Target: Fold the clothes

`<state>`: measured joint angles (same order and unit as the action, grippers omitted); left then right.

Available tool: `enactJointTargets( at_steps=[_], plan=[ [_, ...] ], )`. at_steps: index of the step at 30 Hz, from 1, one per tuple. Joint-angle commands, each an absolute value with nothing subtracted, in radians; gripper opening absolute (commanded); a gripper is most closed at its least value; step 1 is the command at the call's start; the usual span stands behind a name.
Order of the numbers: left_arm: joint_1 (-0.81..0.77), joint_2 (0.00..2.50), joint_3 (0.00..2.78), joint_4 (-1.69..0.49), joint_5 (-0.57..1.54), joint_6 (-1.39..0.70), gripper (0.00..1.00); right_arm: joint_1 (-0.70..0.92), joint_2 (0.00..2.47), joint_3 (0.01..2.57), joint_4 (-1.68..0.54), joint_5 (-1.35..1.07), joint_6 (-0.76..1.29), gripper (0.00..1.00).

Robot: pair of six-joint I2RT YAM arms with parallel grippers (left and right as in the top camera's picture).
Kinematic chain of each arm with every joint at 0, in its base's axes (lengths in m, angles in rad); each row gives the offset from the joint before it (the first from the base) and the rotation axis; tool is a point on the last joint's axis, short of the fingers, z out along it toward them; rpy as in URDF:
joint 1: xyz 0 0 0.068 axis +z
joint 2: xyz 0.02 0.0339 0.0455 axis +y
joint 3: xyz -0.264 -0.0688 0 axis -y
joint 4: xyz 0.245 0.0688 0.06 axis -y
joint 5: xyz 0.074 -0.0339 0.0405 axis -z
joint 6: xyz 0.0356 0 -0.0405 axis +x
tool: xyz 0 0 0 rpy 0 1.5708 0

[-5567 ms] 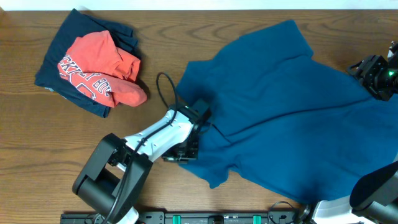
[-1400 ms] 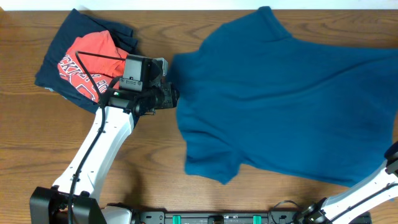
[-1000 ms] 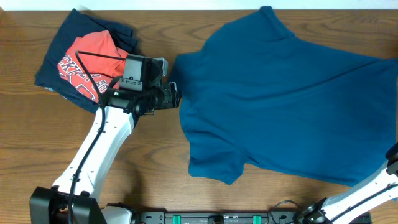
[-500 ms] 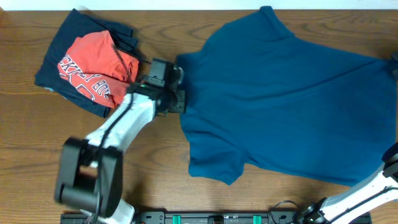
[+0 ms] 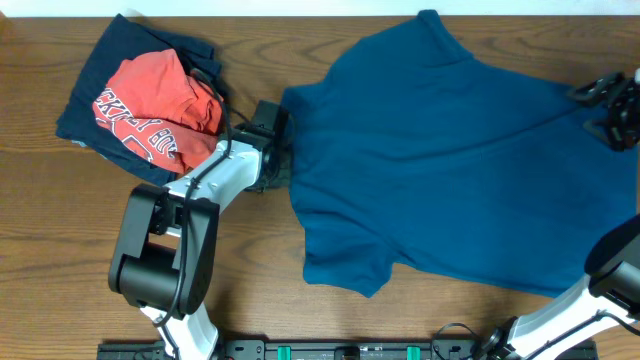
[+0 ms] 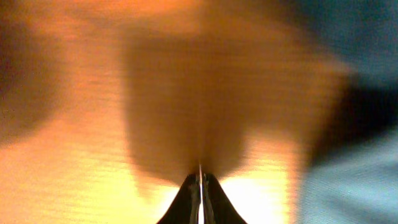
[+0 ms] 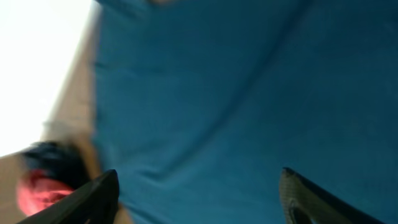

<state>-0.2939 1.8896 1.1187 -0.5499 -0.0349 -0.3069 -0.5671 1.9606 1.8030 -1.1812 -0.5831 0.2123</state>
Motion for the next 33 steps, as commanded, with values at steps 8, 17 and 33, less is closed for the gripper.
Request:
enactJointTargets(
  at_steps=[8,17,33],
  plan=[
    [-0.142,1.924,1.082,-0.648,0.012,-0.313,0.06,-0.561,1.959,1.579,-1.205,-0.098,0.363,0.77],
    [-0.239,1.773,1.085,-0.576,0.325,-0.138,0.38,-0.735,1.944,1.462,-1.163,-0.477,0.11,0.86],
    [-0.358,1.954,1.084,-0.472,0.234,-0.208,0.45,-0.749,1.85,1.443,-1.244,-0.398,0.142,0.91]
  ],
)
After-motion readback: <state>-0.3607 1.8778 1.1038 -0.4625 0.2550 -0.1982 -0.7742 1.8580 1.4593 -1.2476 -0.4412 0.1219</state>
